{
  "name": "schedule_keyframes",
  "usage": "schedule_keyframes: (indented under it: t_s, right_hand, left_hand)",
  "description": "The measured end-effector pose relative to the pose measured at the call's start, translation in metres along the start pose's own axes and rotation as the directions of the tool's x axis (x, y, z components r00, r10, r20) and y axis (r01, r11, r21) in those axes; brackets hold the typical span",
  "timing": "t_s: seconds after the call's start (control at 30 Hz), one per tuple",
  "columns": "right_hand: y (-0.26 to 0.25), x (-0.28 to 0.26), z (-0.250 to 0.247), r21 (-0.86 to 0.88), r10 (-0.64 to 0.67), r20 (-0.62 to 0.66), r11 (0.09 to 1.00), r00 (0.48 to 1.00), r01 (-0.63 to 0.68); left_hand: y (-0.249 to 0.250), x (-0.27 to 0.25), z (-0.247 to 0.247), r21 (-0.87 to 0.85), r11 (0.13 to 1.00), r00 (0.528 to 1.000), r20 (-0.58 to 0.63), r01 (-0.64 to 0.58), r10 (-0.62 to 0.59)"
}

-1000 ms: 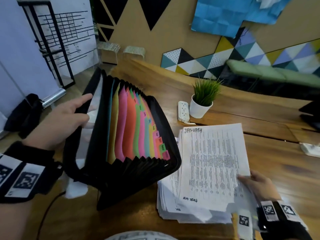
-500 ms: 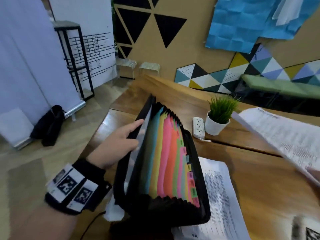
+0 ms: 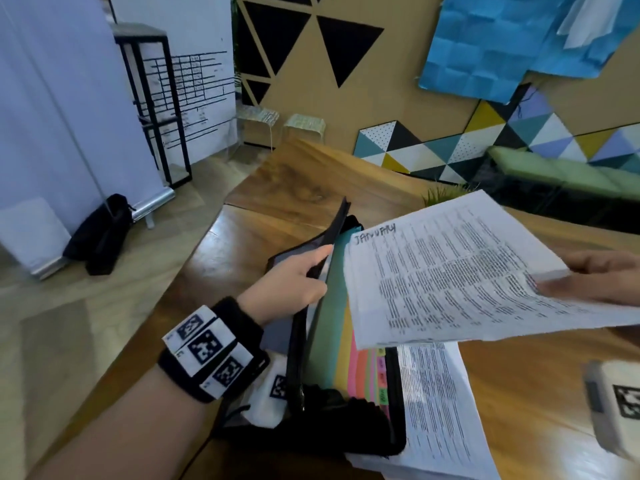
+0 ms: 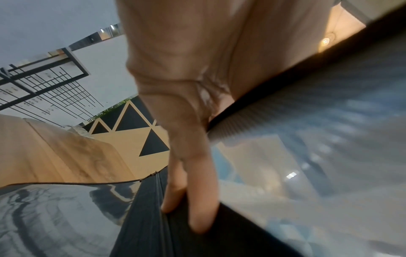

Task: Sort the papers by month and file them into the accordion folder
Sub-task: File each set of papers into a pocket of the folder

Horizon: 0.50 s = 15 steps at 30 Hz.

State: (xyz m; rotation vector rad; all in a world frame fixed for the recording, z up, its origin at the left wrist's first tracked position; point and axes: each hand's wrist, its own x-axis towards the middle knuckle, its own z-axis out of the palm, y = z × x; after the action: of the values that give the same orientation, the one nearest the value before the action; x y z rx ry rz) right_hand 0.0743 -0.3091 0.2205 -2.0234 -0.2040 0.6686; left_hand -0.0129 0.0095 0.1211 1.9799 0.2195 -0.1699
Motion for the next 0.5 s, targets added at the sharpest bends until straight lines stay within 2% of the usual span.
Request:
schedule_keyframes:
  t_s: [0.1,0.17,0.27,0.37,0.43,0.5]
  right_hand:
    - [-0.008,0.021,-0.006,-0.026,0.001,0.078,1.000,0.997,0.001]
    - [-0.009,0.027,-0.004,-0.056,0.051,0.154,0.997,0.987,-0.043]
    - [-0.018,0.041,-0.002,-0.100,0.035,0.073,0.995,0.997,-0.027]
    - [-0.034,0.043,0.020,-0.244,-0.051,-0.035,0.969,0.998,0.041]
    - [-0.041,0.044,0.035,-0.408,-0.123,-0.118,0.911,0.985,0.065]
    - [-0.046,0.041,0.048,-0.551,-0.180,-0.134,0.831,0.974,0.078]
  left_hand:
    - [0.002,0.001,0.004,0.022,1.000,0.999,0.037,-0.005,0.005]
    - [0.004,0.003,0.007,0.048,0.999,0.999,0.051,-0.013,0.011]
    - [0.003,0.008,0.013,0.097,0.995,0.997,0.065,-0.038,0.032]
    - [0.002,0.010,0.015,0.097,0.995,0.998,0.067,-0.008,0.001]
    - [0.005,0.008,0.015,0.094,0.995,0.998,0.068,0.012,-0.019]
    - [0.009,0.005,0.012,0.109,0.994,0.997,0.067,0.030,-0.038]
